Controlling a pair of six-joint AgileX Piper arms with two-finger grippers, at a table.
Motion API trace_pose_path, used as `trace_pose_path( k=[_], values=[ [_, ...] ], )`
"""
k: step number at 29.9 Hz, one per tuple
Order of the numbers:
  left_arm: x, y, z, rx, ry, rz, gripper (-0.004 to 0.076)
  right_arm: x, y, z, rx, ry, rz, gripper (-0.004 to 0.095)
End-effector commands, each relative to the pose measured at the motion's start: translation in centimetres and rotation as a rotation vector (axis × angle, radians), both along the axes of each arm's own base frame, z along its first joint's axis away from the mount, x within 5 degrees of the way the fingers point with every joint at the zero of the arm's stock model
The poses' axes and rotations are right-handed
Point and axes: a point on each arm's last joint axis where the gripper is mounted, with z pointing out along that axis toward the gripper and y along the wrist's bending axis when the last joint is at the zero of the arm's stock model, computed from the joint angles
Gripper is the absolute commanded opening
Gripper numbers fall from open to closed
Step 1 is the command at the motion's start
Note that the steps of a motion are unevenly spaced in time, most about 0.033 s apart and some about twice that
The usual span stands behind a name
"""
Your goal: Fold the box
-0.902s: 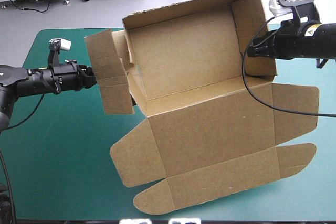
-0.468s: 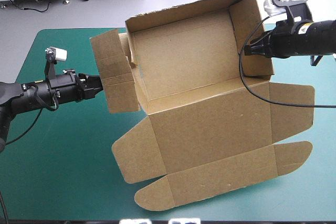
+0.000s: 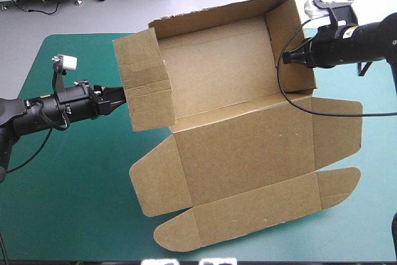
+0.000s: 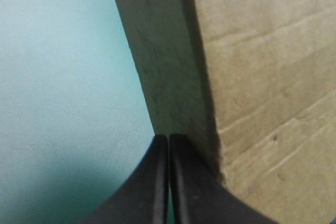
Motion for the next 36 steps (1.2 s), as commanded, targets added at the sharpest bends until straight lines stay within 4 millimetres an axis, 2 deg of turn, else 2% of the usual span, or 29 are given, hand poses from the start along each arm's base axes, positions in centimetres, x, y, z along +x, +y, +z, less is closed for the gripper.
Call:
trace_pose_path(
  k=[1, 8, 10, 13, 21, 26, 32, 36],
  values=[
    [-0.7, -0.5, 2.1, -0.096, -0.053, -0.002, 0.0032, -0.6, 0.2, 1.4, 0.064, -0.046, 0.007, -0.0023],
    [-0.7, -0.5, 2.5, -0.141, -0.061, -0.002, 0.0246, 0.4, 0.5, 0.7, 0.097, -0.023, 0.015, -0.002],
    [-0.7, -0.5, 2.5, -0.145, -0.055, 0.0, 0.0277, 0.7, 0.6, 0.7, 0.114, -0.022, 0.016, -0.0018],
    [-0.6, -0.4, 2.5, -0.153, -0.046, 0.021, 0.0286, 1.0, 0.6, 0.6, 0.123, -0.023, 0.004, -0.0018],
    [-0.3, -0.2, 2.8, -0.194, -0.043, 0.061, 0.0288, 1.9, 3.4, -0.2, 0.111, -0.033, 0.023, -0.0017],
    [-0.3, -0.2, 2.9, -0.198, -0.048, 0.063, 0.0294, 2.6, 4.2, -0.9, 0.123, -0.013, 0.026, -0.0017],
    [-0.2, -0.3, 3.7, -0.151, -0.085, 0.082, 0.0312, 3.0, 4.7, -1.4, 0.115, -0.001, 0.02, -0.0017],
    [0.0, -1.0, 4.3, -0.071, -0.104, 0.096, 0.0313, 3.1, 5.3, -1.6, 0.107, 0.002, 0.028, -0.0017]
  ],
)
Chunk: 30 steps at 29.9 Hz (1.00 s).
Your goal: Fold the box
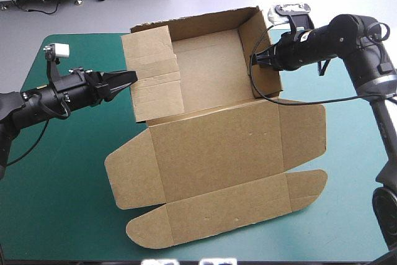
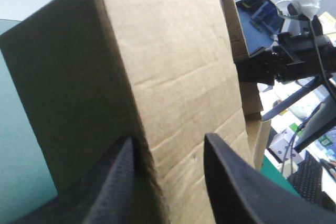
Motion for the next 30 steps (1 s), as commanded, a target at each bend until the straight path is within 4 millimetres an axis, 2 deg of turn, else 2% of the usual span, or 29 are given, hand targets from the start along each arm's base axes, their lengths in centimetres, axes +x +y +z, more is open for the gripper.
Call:
trace_pose_path(
  k=[1, 8, 13, 17, 22, 30],
  values=[
    [-0.8, -1.3, 2.4, 0.003, -0.071, 0.002, 0.0313, -1.2, 0.6, 2.6, 0.066, -0.11, -0.005, -0.0017],
    [-0.4, -3.4, 2.3, 0.133, -0.074, 0.06, 0.0317, -1.4, 1.4, 2.6, 0.037, -0.122, -0.012, -0.0017],
    [-0.4, -4.1, 2.1, 0.202, -0.095, 0.06, 0.0391, -1.6, 2.1, 2.4, 0.009, -0.124, -0.01, -0.0017],
    [-0.4, -4.1, 1.9, 0.212, -0.071, 0.076, 0.0454, -1.8, 2.4, 2.4, 0.001, -0.124, -0.008, -0.0017],
    [0.1, -3.6, 1.5, 0.213, -0.01, 0.164, 0.0455, -2.0, 3.0, 2.4, 0.0, -0.123, -0.002, -0.0017],
    [1.3, -3.1, 0.3, 0.219, 0.09, 0.24, 0.0427, -2.3, 4.9, 2.1, -0.028, -0.142, -0.027, -0.0017]
  ],
)
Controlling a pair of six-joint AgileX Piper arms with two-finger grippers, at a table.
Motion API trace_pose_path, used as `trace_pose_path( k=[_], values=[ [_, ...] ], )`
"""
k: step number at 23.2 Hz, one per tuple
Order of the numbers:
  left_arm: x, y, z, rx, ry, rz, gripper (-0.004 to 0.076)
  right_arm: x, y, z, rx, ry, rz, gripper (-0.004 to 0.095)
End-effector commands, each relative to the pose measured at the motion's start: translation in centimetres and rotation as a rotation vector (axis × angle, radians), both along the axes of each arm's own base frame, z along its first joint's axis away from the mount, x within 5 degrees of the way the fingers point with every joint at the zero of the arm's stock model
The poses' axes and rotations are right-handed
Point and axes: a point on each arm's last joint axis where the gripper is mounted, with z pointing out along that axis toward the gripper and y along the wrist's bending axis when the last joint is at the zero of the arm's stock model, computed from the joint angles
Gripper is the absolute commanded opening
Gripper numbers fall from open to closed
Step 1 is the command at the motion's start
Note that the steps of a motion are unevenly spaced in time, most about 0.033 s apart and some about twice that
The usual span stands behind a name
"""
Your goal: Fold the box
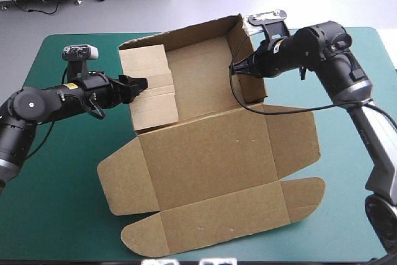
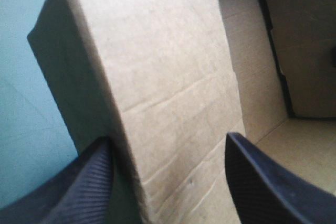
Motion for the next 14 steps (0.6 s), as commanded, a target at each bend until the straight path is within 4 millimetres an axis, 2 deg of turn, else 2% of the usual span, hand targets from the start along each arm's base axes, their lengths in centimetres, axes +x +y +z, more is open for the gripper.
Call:
trace_pose_path(
  k=[1, 6, 8, 14],
  values=[
    [0.4, 0.0, 1.2, -0.06, -0.026, 0.054, 0.0423, -1.0, 0.7, 2.4, 0.081, -0.107, -0.003, -0.0017],
    [2.3, 0.5, -0.7, -0.007, 0.047, 0.135, 0.0422, -1.2, 2.0, 2.0, 0.051, -0.118, -0.004, -0.0017],
    [2.8, 0.8, -1.2, 0.002, 0.067, 0.181, 0.0385, -1.1, 2.5, 1.6, 0.015, -0.119, -0.013, -0.0017],
    [3.7, 0.8, -1.5, -0.008, 0.057, 0.203, 0.0344, -0.7, 3.3, 0.7, -0.016, -0.113, -0.004, -0.0017]
  ],
)
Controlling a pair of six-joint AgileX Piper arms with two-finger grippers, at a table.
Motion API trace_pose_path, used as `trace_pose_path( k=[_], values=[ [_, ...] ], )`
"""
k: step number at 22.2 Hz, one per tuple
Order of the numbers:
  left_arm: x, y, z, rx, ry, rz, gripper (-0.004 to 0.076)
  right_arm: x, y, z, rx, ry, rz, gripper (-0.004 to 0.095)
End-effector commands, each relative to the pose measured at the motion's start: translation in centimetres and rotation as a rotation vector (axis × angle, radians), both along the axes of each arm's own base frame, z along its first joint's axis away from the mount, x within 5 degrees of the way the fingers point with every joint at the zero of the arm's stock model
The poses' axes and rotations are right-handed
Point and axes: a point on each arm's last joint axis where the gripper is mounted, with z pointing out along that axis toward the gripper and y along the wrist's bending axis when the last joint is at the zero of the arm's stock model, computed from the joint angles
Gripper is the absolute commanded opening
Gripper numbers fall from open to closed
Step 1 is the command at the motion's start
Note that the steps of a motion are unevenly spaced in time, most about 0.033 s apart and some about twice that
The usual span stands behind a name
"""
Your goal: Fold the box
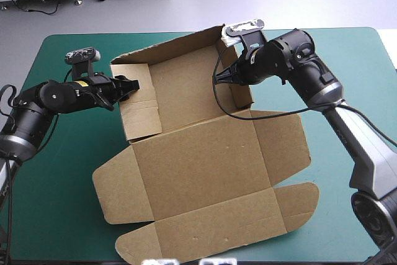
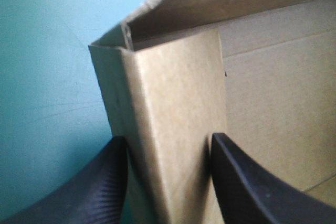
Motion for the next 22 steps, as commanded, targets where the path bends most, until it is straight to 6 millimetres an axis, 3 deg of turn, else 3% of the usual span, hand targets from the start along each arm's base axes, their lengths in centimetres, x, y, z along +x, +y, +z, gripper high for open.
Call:
trace_pose_path(
  k=[1, 7, 10, 12, 15, 22],
  values=[
    [0.1, -0.3, 2.2, -0.078, -0.096, 0.031, 0.0344, -0.7, -0.2, 2.7, 0.069, -0.112, 0.002, -0.0017],
    [0.1, -0.7, 2.1, -0.119, -0.085, 0.009, 0.0326, -0.5, -0.2, 2.6, 0.074, -0.123, -0.005, -0.0017],
    [0.1, -1.7, 2.4, -0.078, -0.147, -0.033, 0.0169, -0.5, -0.2, 2.7, 0.081, -0.121, -0.012, -0.0017],
    [0.2, -2.6, 2.8, -0.074, -0.205, -0.046, 0.0006, -0.6, -0.1, 2.6, 0.084, -0.113, -0.011, -0.0017],
    [0.3, -3.7, 3.5, -0.088, -0.295, -0.033, -0.0006, -0.8, -0.1, 2.5, 0.069, -0.094, -0.009, -0.0018],
    [0.4, -4.1, 3.1, -0.043, -0.283, -0.051, -0.0006, -1.1, -0.4, 2.1, 0.031, -0.047, -0.019, -0.0017]
  ],
)
